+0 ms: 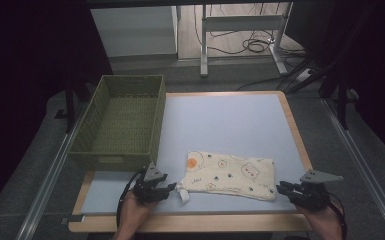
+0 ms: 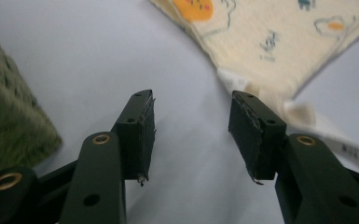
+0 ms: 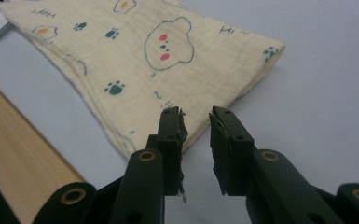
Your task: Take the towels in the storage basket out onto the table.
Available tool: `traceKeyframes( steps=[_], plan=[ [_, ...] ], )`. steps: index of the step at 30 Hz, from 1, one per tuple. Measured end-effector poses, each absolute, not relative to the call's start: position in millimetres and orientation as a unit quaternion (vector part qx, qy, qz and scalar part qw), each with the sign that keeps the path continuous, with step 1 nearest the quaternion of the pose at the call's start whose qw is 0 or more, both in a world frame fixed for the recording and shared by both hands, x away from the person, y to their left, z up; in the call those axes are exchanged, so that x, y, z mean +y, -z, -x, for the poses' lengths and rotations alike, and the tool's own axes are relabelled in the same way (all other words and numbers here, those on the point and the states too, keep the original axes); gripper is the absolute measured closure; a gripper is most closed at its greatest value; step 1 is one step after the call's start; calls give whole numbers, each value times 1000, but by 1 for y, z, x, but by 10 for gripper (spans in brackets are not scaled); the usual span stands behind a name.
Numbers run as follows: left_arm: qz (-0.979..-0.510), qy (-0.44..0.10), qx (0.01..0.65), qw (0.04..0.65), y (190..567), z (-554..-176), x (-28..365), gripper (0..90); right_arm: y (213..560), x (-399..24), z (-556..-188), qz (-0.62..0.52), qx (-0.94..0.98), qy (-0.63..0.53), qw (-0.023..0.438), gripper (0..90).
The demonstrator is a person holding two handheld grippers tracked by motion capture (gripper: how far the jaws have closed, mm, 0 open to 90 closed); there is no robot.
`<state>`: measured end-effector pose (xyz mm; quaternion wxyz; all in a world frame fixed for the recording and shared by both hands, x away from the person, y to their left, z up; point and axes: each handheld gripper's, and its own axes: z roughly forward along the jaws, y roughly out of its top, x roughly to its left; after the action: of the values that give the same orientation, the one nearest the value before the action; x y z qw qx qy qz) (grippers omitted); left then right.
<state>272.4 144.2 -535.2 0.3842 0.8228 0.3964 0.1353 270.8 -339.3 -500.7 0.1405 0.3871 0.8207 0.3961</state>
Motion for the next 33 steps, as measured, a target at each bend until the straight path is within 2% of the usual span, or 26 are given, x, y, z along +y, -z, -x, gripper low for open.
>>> traceKeyframes(
  steps=[7, 13, 15, 20, 22, 26, 27, 30, 31, 33],
  plan=[
    [-820, -139, 391, 394, 523, -303, 126, 573, 494, -336, -298, -400, 812, -402, 142, 761],
    [-819, -144, 392, 393, 511, -345, 102, 630, 487, -329, -334, -413, 807, -393, 154, 782],
    [-819, -153, 394, 388, 510, -355, 95, 626, 488, -327, -347, -419, 806, -387, 155, 773],
    [-817, -175, 411, 364, 517, -382, 85, 556, 499, -323, -369, -433, 808, -365, 162, 668],
    [-818, -166, 418, 360, 523, -388, 86, 513, 506, -324, -373, -437, 810, -357, 161, 615],
    [-825, -159, 414, 350, 536, -387, 82, 488, 517, -322, -372, -430, 820, -343, 157, 618],
    [-821, -151, 418, 358, 537, -387, 82, 496, 517, -322, -370, -430, 818, -347, 160, 650],
    [-823, -128, 409, 372, 537, -384, 83, 659, 516, -320, -369, -422, 824, -350, 143, 830],
    [-825, -122, 405, 374, 537, -383, 82, 749, 515, -318, -368, -415, 829, -346, 146, 849],
    [-831, -127, 396, 369, 535, -380, 80, 836, 512, -316, -370, -409, 835, -332, 158, 860]
  ],
)
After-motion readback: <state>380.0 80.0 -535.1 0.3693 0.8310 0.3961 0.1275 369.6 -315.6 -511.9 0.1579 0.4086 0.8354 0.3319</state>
